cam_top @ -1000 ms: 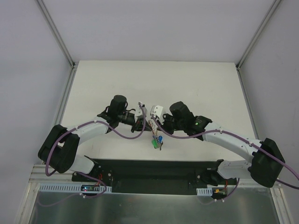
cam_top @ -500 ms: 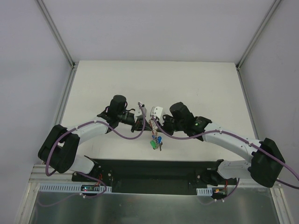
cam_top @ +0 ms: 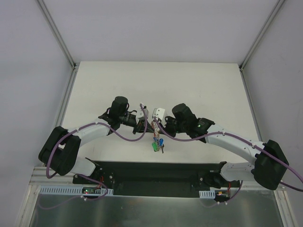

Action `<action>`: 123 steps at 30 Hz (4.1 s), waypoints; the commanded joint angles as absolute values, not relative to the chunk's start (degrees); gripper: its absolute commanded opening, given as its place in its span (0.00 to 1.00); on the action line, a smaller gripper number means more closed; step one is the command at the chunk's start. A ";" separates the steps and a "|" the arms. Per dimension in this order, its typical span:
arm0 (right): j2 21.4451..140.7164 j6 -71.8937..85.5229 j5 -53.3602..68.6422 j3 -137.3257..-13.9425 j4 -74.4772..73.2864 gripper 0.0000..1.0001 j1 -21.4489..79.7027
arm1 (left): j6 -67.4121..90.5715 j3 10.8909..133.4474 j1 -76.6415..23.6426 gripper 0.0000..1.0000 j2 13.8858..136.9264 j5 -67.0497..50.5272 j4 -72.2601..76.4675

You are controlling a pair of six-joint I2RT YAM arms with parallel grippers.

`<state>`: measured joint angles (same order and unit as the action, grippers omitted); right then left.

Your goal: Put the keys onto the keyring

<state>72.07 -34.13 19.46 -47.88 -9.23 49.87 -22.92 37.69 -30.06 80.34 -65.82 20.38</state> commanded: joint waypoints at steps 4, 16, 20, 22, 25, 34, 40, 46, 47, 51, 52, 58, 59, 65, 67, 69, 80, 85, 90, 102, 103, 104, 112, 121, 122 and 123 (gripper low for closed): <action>72.51 -34.19 20.39 -47.81 -7.21 0.01 49.31 | -23.55 37.71 -30.50 0.00 78.66 -70.14 23.12; 72.60 -33.22 19.68 -47.73 -7.21 0.01 48.78 | -23.47 37.62 -30.50 0.00 78.66 -69.26 23.12; 72.42 -33.66 21.18 -47.73 -7.21 0.01 48.78 | -23.38 37.62 -30.50 0.00 78.66 -69.17 23.12; 72.25 -33.75 21.88 -47.64 -7.03 0.01 48.87 | -23.38 37.62 -30.50 0.00 78.57 -69.17 23.12; 72.33 -33.84 22.15 -47.64 -6.95 0.01 48.78 | -23.38 37.62 -30.50 0.00 78.57 -69.17 23.12; 72.16 -33.93 22.68 -47.64 -7.03 0.01 48.78 | -23.38 37.53 -30.50 0.00 78.49 -69.26 23.12; 72.16 -34.10 23.03 -47.81 -7.03 0.01 48.78 | -23.29 37.70 -30.59 0.00 78.66 -70.13 23.12; 72.16 -34.36 24.08 -47.90 -6.77 0.01 48.78 | -23.29 37.97 -30.93 0.00 79.01 -71.02 23.12; 72.07 -34.37 24.26 -47.81 -6.68 0.01 48.87 | -23.38 38.06 -31.02 0.00 79.27 -71.28 23.12; 72.25 -34.72 25.31 -48.08 -6.59 0.01 48.87 | -23.29 38.32 -31.38 0.00 79.63 -72.16 23.12; 72.07 -34.80 25.49 -48.08 -6.50 0.01 48.87 | -23.29 38.41 -31.46 0.00 79.63 -72.33 23.12; 72.16 -35.33 26.63 -48.08 -6.59 0.01 48.78 | -23.38 38.76 -31.82 0.00 80.07 -74.00 23.03; 72.07 -35.33 26.80 -47.99 -6.50 0.01 48.78 | -23.29 38.76 -31.82 0.00 80.16 -74.18 22.94; 71.90 -36.12 28.39 -47.90 -6.50 0.01 48.78 | -24.52 39.90 -31.90 0.00 80.95 -75.41 20.75; 71.72 -36.38 29.18 -47.90 -6.50 0.01 48.87 | -24.96 40.16 -31.90 0.00 81.30 -75.58 19.43; 71.37 -36.82 29.97 -47.81 -6.59 0.01 48.87 | -25.66 40.78 -31.90 0.00 81.56 -76.11 18.46; 70.05 -38.49 30.15 -47.90 -7.47 0.01 50.01 | -29.97 43.59 -31.90 0.00 82.79 -76.55 9.68; 69.26 -38.50 29.09 -48.16 -7.91 0.01 50.54 | -29.88 43.86 -31.90 0.00 83.14 -76.20 9.14; 68.38 -38.93 27.60 -48.43 -8.35 0.01 51.77 | -29.53 43.95 -31.90 0.00 83.76 -76.11 8.97; 68.38 -38.94 25.49 -49.30 -9.32 0.01 53.61 | -28.57 44.03 -33.05 0.00 82.80 -75.42 8.88; 68.55 -38.76 25.40 -49.48 -9.32 0.01 53.70 | -28.48 43.95 -33.22 0.00 82.53 -74.89 8.88; 68.73 -38.59 24.79 -49.74 -9.66 0.01 53.79 | -28.22 43.86 -33.40 0.00 82.18 -74.19 8.88; 69.62 -37.27 22.94 -51.85 -12.92 0.07 54.05 | -25.75 42.46 -33.84 0.00 78.84 -67.95 8.88; 61.79 -33.58 17.93 -49.23 -15.12 0.23 53.79 | -23.12 39.20 -33.75 0.00 76.99 -66.27 13.60; 60.57 -33.14 17.15 -48.70 -15.03 0.24 53.70 | -22.51 38.85 -33.75 0.00 76.99 -66.27 14.84; 60.03 -32.35 16.88 -48.08 -14.68 0.25 53.70 | -21.46 38.50 -33.75 0.00 76.82 -66.44 15.72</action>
<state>64.25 -35.38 19.29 -49.17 -14.98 53.74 -24.40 39.79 -33.41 78.81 -65.56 9.63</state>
